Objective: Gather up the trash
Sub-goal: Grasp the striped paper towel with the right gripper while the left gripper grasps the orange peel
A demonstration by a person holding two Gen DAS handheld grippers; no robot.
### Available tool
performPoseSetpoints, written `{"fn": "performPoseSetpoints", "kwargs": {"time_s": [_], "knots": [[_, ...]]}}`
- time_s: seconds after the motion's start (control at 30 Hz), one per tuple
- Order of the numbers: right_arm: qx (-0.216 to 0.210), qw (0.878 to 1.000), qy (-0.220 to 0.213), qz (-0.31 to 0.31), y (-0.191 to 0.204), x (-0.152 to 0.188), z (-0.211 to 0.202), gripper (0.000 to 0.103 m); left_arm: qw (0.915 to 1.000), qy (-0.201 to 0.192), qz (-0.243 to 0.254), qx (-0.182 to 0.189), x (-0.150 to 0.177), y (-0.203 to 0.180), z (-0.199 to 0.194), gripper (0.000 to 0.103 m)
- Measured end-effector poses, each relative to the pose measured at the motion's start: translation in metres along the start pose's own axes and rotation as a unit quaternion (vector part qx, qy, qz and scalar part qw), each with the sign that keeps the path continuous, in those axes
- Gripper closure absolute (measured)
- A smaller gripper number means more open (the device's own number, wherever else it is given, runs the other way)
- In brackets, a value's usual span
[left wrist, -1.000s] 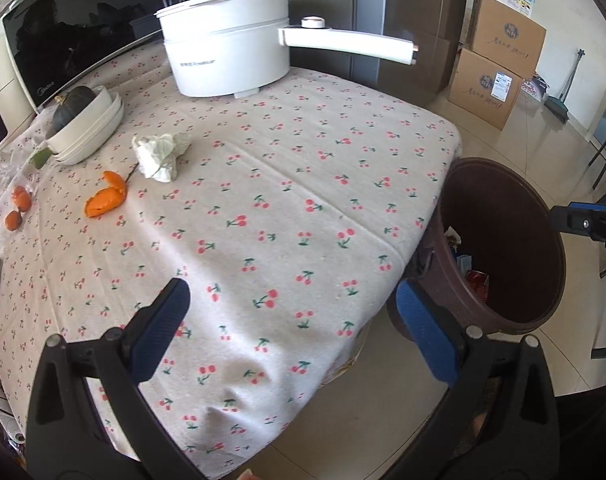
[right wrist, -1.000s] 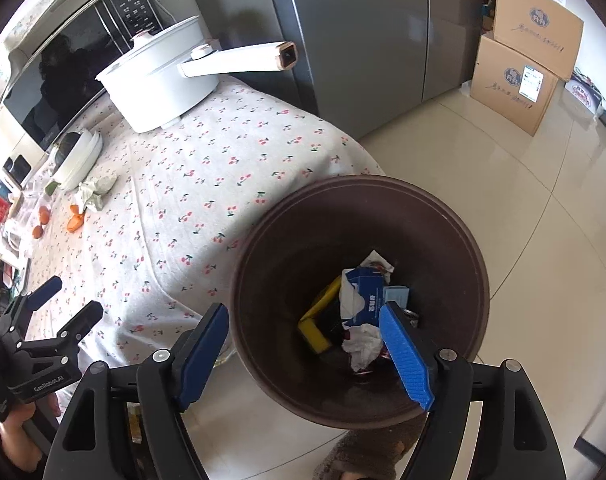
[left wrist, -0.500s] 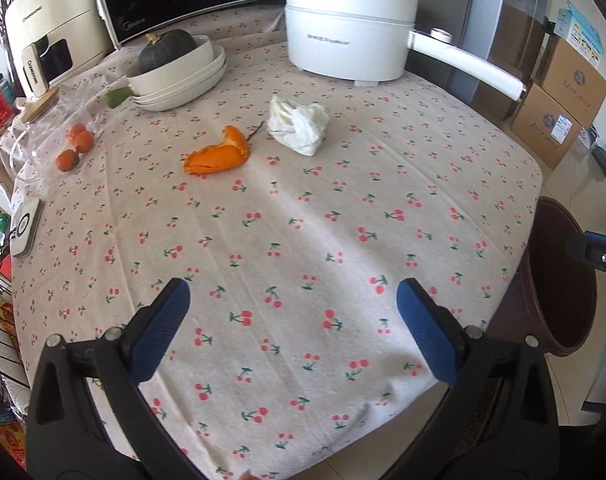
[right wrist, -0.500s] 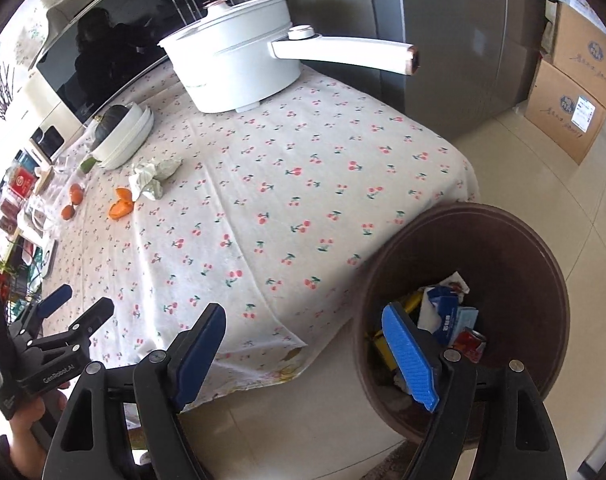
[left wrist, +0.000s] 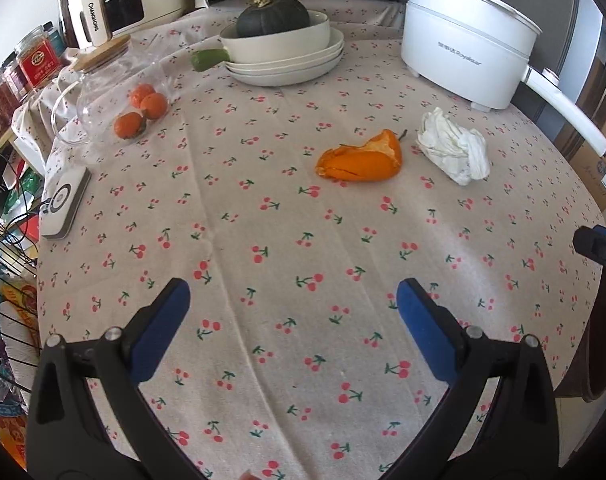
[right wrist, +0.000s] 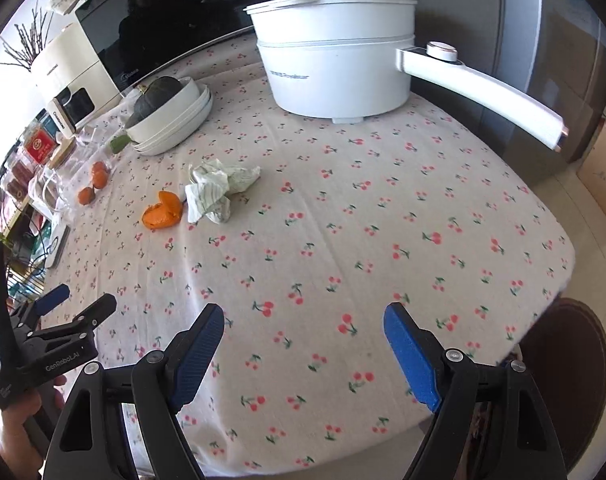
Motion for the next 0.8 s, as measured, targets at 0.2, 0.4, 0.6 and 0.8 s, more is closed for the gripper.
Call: {"fn": "performPoseSetpoints", "kwargs": {"time_s": [0.2, 0.4, 0.6, 0.8], "knots": [[-0.019, 1.0, -0.002, -0.023, 0.037, -0.028, 0.04, 0.019, 0.9999, 0.009, -0.006, -0.001, 0.007, 0.02, 0.005, 0.0], [-0.016, 0.998, -0.015, -0.055, 0.062, -0.053, 0.073, 0.02, 0.9999, 0.004, 0.008, -0.007, 0.011, 0.036, 0.004, 0.0], [-0.026, 0.997, -0.022, -0.064, 0.075, -0.067, 0.098, 0.03, 0.9989, -0.011, 0.038, -0.023, 0.011, 0.04, 0.003, 0.0], [-0.073, 0.995, -0.025, -0.058, 0.082, -0.072, 0.105, 0.068, 0.9994, 0.0, 0.033, 0.008, 0.01, 0.023, 0.008, 0.0]]}}
Point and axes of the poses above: each gripper's, at about its wrist camera, not at the fingertips, and z roughly the way its jaws point, y to its left, x to its underside, the point moved 8 cm from there along z, roughly the way its jaws point, and after that the axes turned 1 degree about -x, right-handed, at the moved point
